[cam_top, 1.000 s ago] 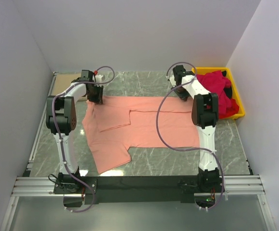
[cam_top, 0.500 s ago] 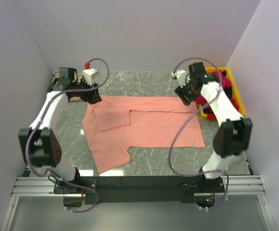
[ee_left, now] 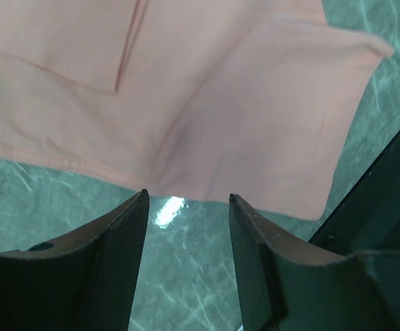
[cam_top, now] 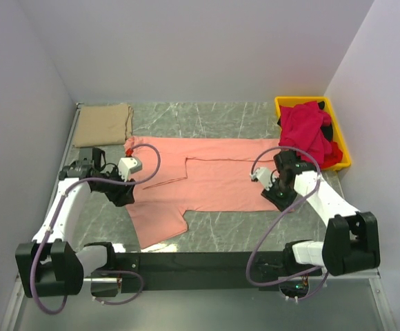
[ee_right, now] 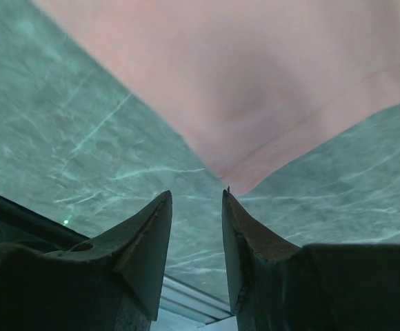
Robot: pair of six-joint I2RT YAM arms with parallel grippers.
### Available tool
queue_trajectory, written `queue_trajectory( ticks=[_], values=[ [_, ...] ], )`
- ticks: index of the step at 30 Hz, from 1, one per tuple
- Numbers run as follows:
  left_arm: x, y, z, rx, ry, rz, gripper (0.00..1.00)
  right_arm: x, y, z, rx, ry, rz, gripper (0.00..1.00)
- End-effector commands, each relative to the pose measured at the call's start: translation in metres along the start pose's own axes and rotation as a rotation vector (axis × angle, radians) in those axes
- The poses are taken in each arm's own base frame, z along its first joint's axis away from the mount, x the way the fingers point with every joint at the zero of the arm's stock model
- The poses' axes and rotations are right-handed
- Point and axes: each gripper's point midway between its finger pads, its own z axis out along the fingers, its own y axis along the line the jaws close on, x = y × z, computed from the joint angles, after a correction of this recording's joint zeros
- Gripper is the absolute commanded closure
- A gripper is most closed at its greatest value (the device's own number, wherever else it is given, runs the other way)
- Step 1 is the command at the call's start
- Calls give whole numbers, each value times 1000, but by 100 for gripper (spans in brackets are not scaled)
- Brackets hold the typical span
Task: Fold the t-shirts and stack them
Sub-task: Fold the tshirt
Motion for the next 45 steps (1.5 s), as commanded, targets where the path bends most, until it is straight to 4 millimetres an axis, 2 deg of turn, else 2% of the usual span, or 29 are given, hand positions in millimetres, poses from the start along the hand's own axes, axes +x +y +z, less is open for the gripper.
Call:
queue_trajectory(
  ticks=[1, 7, 15, 21, 23, 24, 27, 33, 37, 41, 43, 45],
  values=[
    [16, 0, 0, -31, 37, 63, 44, 9, -12, 7, 111, -10, -51, 58],
    [33, -4, 5, -23, 73, 78, 44, 15, -25, 21, 188, 15, -42, 56],
    [47, -3, 7, -22, 121, 133, 44, 17, -24, 42, 145, 53, -56, 58],
    [57, 1, 13, -28, 137, 223, 46, 23, -22, 55, 124, 86, -67, 73],
    [58, 8, 18, -48, 136, 242, 46, 22, -22, 56, 122, 88, -66, 82],
    [60, 11, 21, -55, 141, 250, 46, 22, -22, 56, 120, 88, -65, 90],
    [59, 18, 28, -64, 135, 271, 47, 20, -24, 57, 121, 89, -63, 100],
    [59, 20, 41, -49, 136, 322, 50, 17, -26, 52, 118, 81, -63, 100],
    [61, 8, 55, -8, 154, 382, 51, 13, -27, 49, 114, 72, -55, 100],
    [70, 7, 65, -3, 186, 399, 52, 10, -27, 48, 111, 67, -57, 100],
    [81, 8, 69, -3, 223, 393, 52, 10, -27, 47, 111, 65, -60, 100],
    [89, 10, 70, -6, 257, 392, 58, 11, -27, 47, 108, 70, -59, 100]
  ],
)
